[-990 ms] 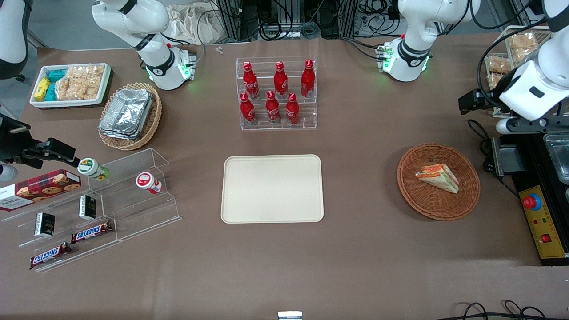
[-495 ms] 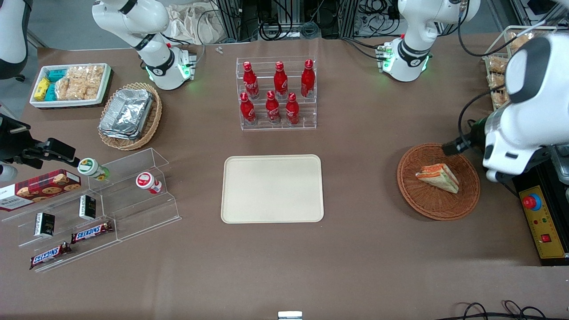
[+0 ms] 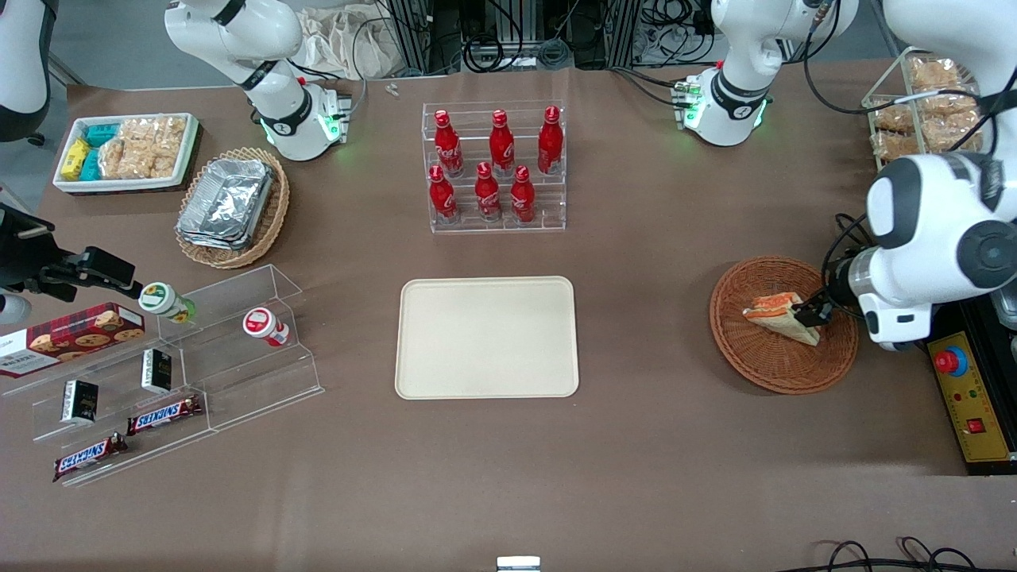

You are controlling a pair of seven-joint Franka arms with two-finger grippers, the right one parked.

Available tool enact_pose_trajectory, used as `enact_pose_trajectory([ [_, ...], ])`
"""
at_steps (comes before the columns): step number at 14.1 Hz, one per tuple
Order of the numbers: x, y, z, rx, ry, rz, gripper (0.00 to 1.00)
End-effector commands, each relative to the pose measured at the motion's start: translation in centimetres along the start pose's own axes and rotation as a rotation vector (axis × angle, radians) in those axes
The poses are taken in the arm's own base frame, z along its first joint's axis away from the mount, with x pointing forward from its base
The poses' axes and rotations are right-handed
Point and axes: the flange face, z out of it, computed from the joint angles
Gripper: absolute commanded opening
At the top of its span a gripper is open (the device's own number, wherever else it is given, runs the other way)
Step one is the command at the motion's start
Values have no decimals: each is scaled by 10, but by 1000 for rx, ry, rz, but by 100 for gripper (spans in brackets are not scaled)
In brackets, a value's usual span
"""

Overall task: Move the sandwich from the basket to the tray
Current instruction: 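Lower the left gripper into the wicker basket and grasp the wrapped sandwich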

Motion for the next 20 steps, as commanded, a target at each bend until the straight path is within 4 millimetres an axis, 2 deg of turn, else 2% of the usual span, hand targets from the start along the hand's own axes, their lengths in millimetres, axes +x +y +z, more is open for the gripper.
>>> enact_pose_trajectory([
  [1, 10, -14, 48, -17, 19, -79, 100],
  [2, 16, -18, 59, -24, 26, -93, 100],
  [7, 20, -15, 118, -47, 54, -125, 100],
  [9, 22, -13, 128, -39, 53, -126, 100],
  [10, 23, -12, 128, -40, 52, -130, 88],
  [11, 23, -11, 127, -53, 41, -145, 63],
  [12, 24, -10, 124, -66, 34, -155, 29],
  [13, 22, -9, 122, -66, 30, -149, 0],
  [15, 16, -10, 107, -73, 24, -132, 0],
  [16, 11, -12, 90, -70, 11, -119, 0],
  [18, -7, -14, 41, -41, -31, -36, 0],
  [20, -40, -10, -15, -16, -72, 133, 0],
])
